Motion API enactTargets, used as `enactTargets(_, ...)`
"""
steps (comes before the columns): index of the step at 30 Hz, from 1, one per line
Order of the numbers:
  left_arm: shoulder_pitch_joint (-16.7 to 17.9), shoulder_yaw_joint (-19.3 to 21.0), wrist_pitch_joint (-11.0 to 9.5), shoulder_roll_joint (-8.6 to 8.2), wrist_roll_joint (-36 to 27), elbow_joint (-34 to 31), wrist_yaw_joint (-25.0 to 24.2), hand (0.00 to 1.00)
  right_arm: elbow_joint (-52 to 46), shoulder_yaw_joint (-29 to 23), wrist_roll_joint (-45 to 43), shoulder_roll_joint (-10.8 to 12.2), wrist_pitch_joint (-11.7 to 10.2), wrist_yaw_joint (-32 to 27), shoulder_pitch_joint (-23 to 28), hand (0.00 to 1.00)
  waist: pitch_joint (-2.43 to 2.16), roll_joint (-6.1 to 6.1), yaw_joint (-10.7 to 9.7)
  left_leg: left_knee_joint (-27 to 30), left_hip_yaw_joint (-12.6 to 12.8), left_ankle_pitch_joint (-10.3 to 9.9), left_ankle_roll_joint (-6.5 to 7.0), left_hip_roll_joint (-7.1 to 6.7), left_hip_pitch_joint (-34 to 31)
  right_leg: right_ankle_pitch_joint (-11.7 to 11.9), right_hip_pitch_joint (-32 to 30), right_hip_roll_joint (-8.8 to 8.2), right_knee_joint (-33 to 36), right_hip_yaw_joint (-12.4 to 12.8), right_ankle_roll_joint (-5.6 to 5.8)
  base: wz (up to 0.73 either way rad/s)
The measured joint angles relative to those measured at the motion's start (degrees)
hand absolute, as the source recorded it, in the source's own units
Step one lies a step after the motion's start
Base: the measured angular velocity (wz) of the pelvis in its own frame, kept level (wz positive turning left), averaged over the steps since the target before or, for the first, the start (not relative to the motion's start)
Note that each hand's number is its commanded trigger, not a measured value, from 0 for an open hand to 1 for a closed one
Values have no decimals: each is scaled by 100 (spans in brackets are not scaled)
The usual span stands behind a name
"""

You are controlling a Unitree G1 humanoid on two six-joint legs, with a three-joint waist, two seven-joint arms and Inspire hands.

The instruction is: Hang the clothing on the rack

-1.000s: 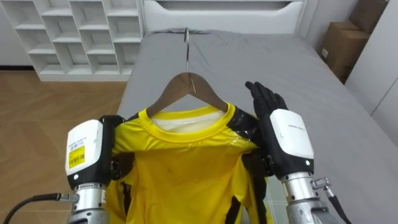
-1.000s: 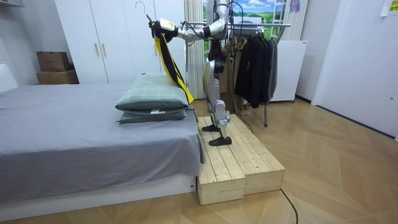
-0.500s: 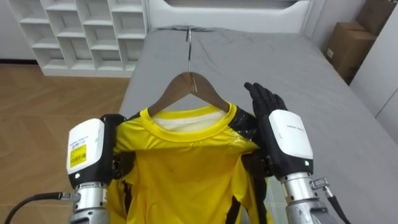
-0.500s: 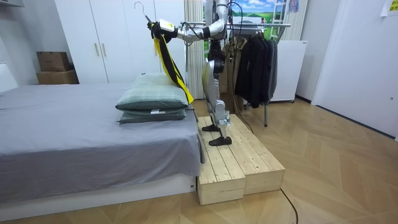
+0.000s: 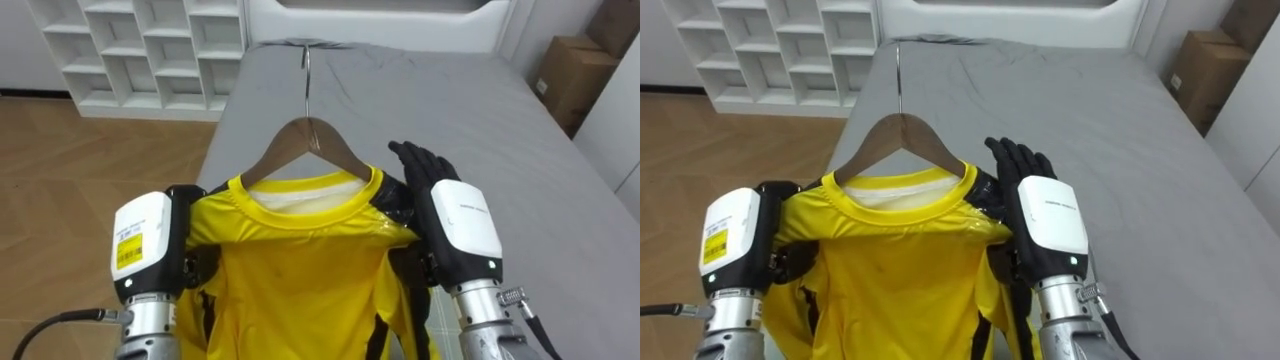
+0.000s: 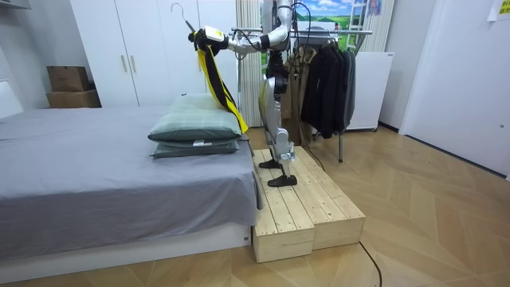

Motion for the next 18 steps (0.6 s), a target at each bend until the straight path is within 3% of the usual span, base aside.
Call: enactTargets(18, 4, -113, 35, -38, -54, 200, -179, 100, 502, -132, 279, 3, 4, 61, -55, 100, 12, 21, -13, 0, -3, 0, 0, 0, 17, 3, -4, 1, 7, 2, -3, 0)
